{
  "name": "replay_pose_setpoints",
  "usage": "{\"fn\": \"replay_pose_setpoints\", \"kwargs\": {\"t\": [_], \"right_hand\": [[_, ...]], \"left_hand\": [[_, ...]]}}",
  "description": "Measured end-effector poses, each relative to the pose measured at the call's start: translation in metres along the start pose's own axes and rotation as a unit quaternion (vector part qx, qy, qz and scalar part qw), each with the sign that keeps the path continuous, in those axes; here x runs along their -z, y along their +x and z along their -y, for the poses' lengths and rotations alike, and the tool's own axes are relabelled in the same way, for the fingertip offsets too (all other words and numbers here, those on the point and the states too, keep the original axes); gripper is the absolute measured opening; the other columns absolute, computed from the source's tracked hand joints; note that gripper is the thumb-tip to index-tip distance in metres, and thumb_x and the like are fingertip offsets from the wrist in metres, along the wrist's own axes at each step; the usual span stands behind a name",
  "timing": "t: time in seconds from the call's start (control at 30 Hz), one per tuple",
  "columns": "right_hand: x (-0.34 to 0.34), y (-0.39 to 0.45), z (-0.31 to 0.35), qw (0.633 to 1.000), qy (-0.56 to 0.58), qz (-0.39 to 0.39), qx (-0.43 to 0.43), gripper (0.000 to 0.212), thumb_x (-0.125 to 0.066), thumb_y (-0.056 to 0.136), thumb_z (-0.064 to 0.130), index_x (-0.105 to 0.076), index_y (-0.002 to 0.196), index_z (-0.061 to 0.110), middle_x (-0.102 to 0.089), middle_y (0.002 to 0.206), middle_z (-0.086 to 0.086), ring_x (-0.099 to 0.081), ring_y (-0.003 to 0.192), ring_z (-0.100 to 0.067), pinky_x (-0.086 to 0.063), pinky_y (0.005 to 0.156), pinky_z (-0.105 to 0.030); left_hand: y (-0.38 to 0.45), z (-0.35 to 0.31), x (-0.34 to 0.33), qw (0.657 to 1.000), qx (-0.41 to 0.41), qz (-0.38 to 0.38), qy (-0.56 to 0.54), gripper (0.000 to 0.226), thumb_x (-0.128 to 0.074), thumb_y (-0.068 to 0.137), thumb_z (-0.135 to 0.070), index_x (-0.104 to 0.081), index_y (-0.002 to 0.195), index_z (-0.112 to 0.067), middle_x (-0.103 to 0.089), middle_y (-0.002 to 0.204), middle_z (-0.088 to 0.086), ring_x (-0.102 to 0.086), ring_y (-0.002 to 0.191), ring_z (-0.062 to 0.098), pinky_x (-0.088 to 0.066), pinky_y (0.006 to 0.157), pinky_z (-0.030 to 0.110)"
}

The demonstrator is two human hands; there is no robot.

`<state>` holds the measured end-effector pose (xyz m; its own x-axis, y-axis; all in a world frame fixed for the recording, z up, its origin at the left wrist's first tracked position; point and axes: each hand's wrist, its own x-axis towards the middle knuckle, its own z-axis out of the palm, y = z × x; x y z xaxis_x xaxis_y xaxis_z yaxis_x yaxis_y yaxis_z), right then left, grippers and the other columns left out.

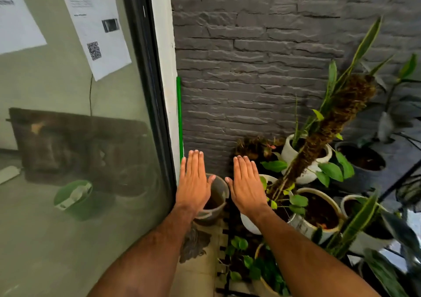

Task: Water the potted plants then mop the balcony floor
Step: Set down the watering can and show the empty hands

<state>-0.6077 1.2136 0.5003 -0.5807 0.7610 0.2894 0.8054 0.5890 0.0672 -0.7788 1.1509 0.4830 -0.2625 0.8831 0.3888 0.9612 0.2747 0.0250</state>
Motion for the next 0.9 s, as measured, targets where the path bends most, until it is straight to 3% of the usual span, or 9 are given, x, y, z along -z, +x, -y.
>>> {"fn": "replay_pose_setpoints", "kwargs": {"t": [0.23, 0.4, 0.53, 0.73, 0.9], "right_hand": [[-0.021, 0.178, 0.041, 1.0, 0.005, 0.009, -0.025, 0.073, -0.014, 0.106, 0.044, -0.035, 0.156, -0.004, -0.042, 0.158, -0.024, -0.035, 0.151, -0.037, -0.029, 0.124, -0.053], [-0.023, 0.192, 0.039, 0.999, -0.008, -0.018, -0.037, 0.074, -0.015, 0.105, 0.045, -0.037, 0.155, -0.005, -0.044, 0.156, -0.024, -0.038, 0.149, -0.037, -0.03, 0.123, -0.053], [-0.043, 0.265, 0.053, 1.0, 0.009, -0.006, -0.021, 0.076, -0.01, 0.105, 0.046, -0.031, 0.158, -0.004, -0.039, 0.159, -0.024, -0.034, 0.151, -0.037, -0.025, 0.125, -0.052], [-0.083, 0.358, 0.065, 0.999, 0.032, -0.019, 0.003, 0.067, -0.032, 0.11, 0.042, -0.028, 0.159, -0.003, -0.035, 0.161, -0.024, -0.03, 0.153, -0.037, -0.022, 0.127, -0.053], [-0.112, 0.442, 0.069, 0.996, 0.086, -0.029, 0.026, 0.065, -0.034, 0.11, 0.039, -0.027, 0.159, -0.004, -0.034, 0.162, -0.024, -0.028, 0.153, -0.038, -0.018, 0.128, -0.052]], "left_hand": [[0.148, 0.106, -0.044, 0.999, 0.017, 0.026, 0.002, 0.081, -0.028, 0.104, -0.053, -0.006, 0.16, 0.0, -0.012, 0.168, 0.02, -0.007, 0.157, 0.032, -0.009, 0.128, 0.05], [0.158, 0.105, -0.045, 1.0, 0.007, 0.023, -0.017, 0.079, -0.029, 0.105, -0.052, -0.005, 0.16, 0.0, -0.01, 0.168, 0.019, -0.005, 0.158, 0.031, -0.007, 0.128, 0.05], [0.216, 0.139, -0.064, 0.999, 0.02, 0.027, -0.026, 0.079, -0.028, 0.105, -0.052, -0.005, 0.161, 0.0, -0.011, 0.168, 0.019, -0.006, 0.158, 0.03, -0.006, 0.128, 0.05], [0.288, 0.17, -0.1, 0.999, 0.032, 0.0, -0.026, 0.079, -0.032, 0.104, -0.051, -0.011, 0.16, 0.001, -0.017, 0.167, 0.02, -0.012, 0.157, 0.031, -0.003, 0.129, 0.047], [0.343, 0.187, -0.137, 0.997, 0.067, 0.007, -0.026, 0.077, -0.021, 0.102, -0.051, -0.016, 0.16, 0.0, -0.02, 0.166, 0.019, -0.016, 0.156, 0.031, -0.01, 0.128, 0.049]]}}
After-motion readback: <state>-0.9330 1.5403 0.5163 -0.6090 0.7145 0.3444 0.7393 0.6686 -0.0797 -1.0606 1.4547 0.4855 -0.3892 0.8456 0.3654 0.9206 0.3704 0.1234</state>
